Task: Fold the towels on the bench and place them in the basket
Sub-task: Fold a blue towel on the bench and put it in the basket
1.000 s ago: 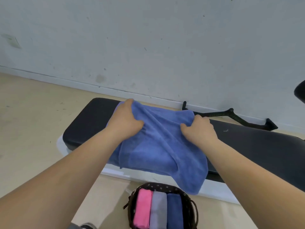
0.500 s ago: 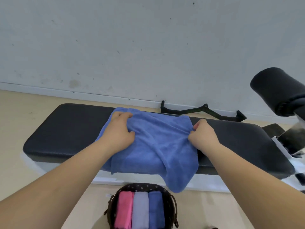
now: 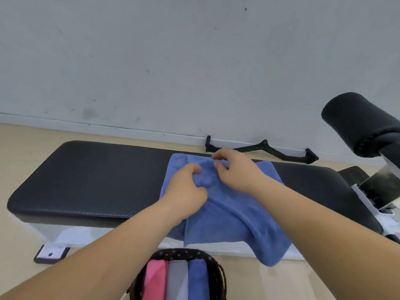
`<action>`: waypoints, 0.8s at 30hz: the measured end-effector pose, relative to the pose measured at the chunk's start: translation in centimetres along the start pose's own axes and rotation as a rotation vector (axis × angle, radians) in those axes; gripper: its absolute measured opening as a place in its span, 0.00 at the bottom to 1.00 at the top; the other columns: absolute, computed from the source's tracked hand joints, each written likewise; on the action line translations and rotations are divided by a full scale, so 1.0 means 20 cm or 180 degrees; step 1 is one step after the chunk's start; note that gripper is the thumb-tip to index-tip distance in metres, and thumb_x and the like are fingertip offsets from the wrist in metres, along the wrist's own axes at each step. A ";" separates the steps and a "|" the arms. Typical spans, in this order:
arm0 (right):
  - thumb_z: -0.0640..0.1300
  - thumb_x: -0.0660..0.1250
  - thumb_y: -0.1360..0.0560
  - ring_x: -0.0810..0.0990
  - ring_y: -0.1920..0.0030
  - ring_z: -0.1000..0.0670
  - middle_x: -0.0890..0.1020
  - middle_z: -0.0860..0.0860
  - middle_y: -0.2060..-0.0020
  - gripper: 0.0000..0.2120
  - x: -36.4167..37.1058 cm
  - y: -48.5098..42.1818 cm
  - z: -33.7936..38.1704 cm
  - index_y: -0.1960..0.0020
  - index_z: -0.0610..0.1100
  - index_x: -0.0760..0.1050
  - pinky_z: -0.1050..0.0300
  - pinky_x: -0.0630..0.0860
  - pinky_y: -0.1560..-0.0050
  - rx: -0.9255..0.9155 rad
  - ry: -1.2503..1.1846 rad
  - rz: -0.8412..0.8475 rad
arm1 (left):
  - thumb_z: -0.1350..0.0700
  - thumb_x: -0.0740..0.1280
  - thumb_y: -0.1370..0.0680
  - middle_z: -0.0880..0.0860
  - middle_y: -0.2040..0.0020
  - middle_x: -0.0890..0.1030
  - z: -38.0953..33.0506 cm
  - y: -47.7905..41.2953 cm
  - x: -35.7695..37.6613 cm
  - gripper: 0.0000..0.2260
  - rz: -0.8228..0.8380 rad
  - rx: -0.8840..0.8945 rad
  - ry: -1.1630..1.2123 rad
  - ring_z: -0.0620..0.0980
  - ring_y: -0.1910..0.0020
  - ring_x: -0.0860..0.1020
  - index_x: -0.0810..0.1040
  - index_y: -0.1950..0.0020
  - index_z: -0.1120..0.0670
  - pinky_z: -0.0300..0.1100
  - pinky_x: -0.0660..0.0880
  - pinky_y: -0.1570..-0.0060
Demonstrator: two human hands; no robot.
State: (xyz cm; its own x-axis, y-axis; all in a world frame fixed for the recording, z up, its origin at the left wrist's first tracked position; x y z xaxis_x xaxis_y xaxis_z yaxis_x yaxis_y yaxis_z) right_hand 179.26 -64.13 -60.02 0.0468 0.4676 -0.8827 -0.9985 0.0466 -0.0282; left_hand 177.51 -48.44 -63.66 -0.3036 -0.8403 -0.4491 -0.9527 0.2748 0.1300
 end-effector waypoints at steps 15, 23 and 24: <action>0.52 0.71 0.25 0.75 0.44 0.46 0.75 0.51 0.47 0.06 0.28 -0.25 0.17 0.54 0.52 0.76 0.47 0.78 0.45 0.0041 0.0424 -0.0010 | 0.53 0.79 0.30 0.51 0.52 0.81 0.24 0.13 -0.33 0.18 -0.0500 -0.0471 -0.0024 0.53 0.51 0.82 0.75 0.46 0.49 0.54 0.81 0.47; 0.55 0.70 0.29 0.77 0.48 0.50 0.77 0.57 0.54 0.07 0.29 -0.15 0.22 0.53 0.55 0.76 0.47 0.79 0.44 -0.0059 0.0601 0.0551 | 0.55 0.73 0.26 0.46 0.65 0.79 0.22 0.14 -0.23 0.06 -0.0244 -0.0212 -0.0356 0.47 0.65 0.76 0.79 0.59 0.55 0.45 0.77 0.61; 0.55 0.70 0.29 0.74 0.46 0.49 0.76 0.56 0.51 0.10 0.29 -0.14 0.22 0.50 0.55 0.77 0.49 0.77 0.42 -0.0115 0.0675 0.0630 | 0.55 0.71 0.25 0.46 0.64 0.78 0.22 0.13 -0.24 0.05 -0.0264 -0.0188 -0.0412 0.47 0.65 0.75 0.77 0.59 0.54 0.44 0.74 0.63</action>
State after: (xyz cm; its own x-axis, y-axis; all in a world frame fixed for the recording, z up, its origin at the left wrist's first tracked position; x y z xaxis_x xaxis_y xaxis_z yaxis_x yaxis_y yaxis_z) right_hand 182.43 -57.63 -63.03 -0.1521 0.2693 -0.9510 -0.9882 -0.0604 0.1410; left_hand 176.48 -41.72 -65.04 -0.2232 -0.7908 -0.5700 -0.9747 0.1759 0.1378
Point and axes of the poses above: each hand's wrist, its own y-axis away from the middle knuckle, its own x-axis out of the palm, z = x × y, the point moved 7 cm from there along -y, towards the middle knuckle
